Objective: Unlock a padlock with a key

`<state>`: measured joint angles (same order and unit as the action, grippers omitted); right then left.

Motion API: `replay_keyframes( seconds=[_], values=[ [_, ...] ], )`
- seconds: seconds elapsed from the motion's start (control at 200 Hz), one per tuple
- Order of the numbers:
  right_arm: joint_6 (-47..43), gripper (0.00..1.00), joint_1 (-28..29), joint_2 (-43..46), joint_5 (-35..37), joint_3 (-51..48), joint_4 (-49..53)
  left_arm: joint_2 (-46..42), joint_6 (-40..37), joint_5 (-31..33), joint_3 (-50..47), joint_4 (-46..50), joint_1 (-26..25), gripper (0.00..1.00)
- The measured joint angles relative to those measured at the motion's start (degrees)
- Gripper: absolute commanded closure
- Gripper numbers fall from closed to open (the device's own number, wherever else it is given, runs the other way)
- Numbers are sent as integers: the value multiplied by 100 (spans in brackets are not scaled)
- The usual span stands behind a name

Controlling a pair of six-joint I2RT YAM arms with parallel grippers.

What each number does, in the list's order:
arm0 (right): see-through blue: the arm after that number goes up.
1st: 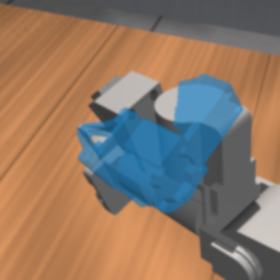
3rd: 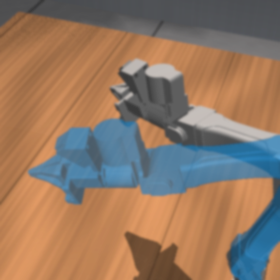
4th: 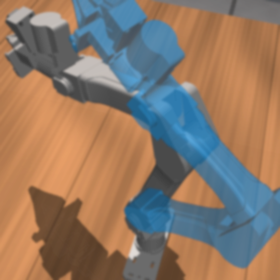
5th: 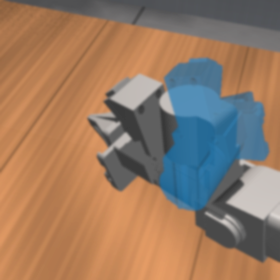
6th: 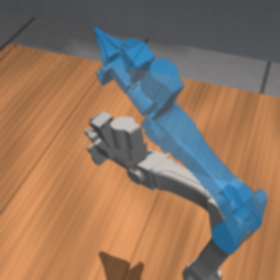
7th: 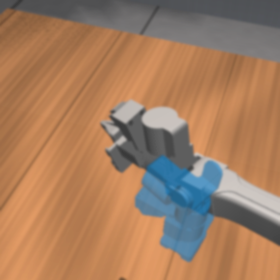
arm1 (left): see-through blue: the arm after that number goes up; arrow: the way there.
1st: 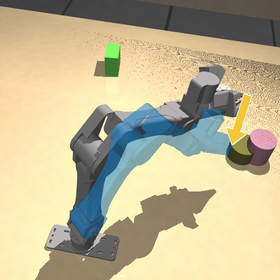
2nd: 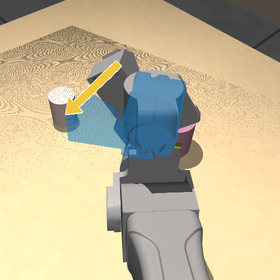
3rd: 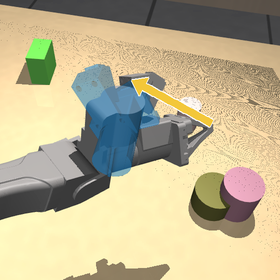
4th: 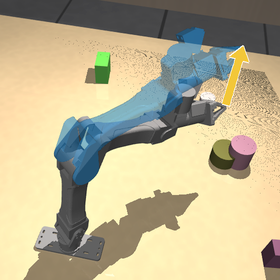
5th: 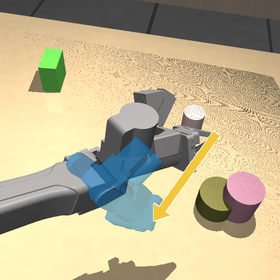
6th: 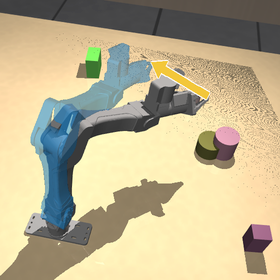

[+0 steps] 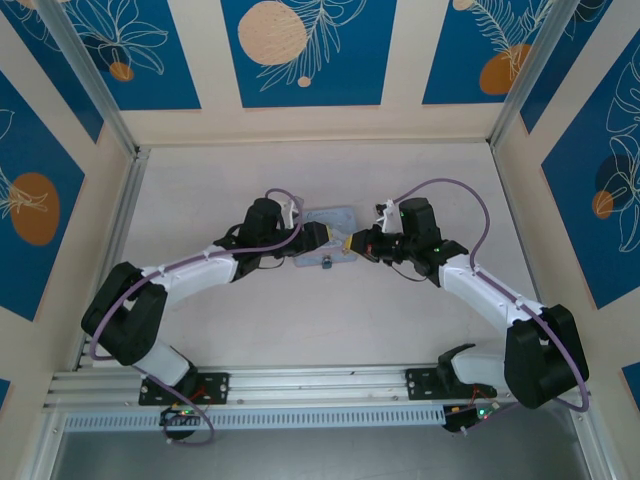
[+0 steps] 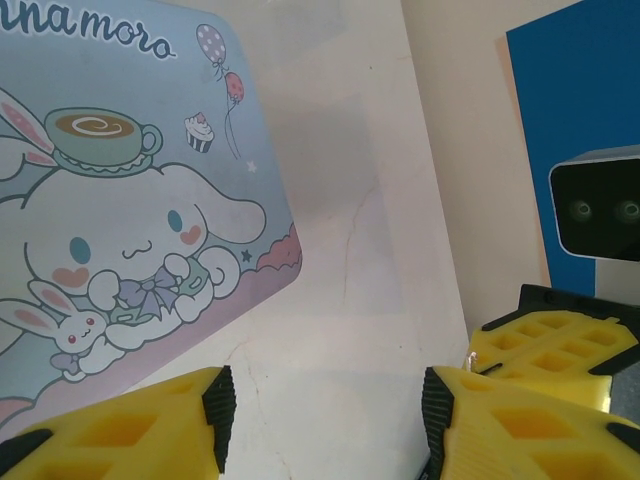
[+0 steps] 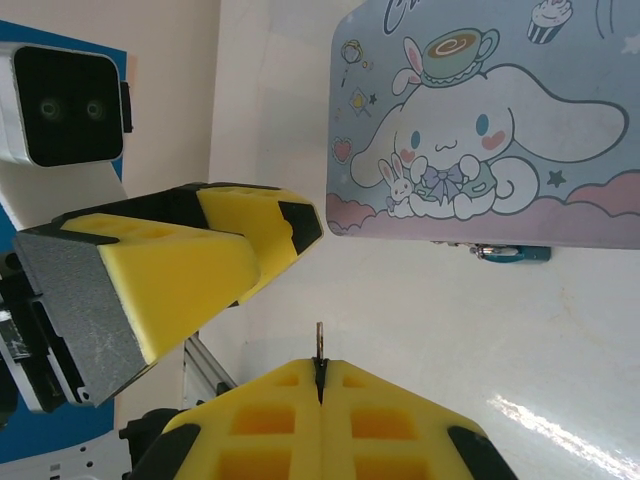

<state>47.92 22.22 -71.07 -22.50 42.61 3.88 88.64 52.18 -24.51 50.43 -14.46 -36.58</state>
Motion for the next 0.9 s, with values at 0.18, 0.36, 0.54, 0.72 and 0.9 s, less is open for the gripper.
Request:
replay_keyframes(
  seconds=[0.18, 0.36, 0.54, 0.72, 0.9],
  values=[
    [59, 100, -90, 0, -2, -81, -48, 0, -2, -35, 0, -9, 0, 46],
    [380, 100, -125, -9, 2, -111, -96, 0, -210, -96, -2, -42, -68, 48],
    [699, 100, -125, -160, 22, -61, -188, 0, -444, -146, -2, -227, -286, 48],
    [914, 100, -125, -247, 22, -20, -291, 26, -566, -144, -2, -289, -407, 48],
    [1062, 100, -125, -247, 17, -17, -350, 216, -588, -144, -2, -369, -433, 50]
  ],
)
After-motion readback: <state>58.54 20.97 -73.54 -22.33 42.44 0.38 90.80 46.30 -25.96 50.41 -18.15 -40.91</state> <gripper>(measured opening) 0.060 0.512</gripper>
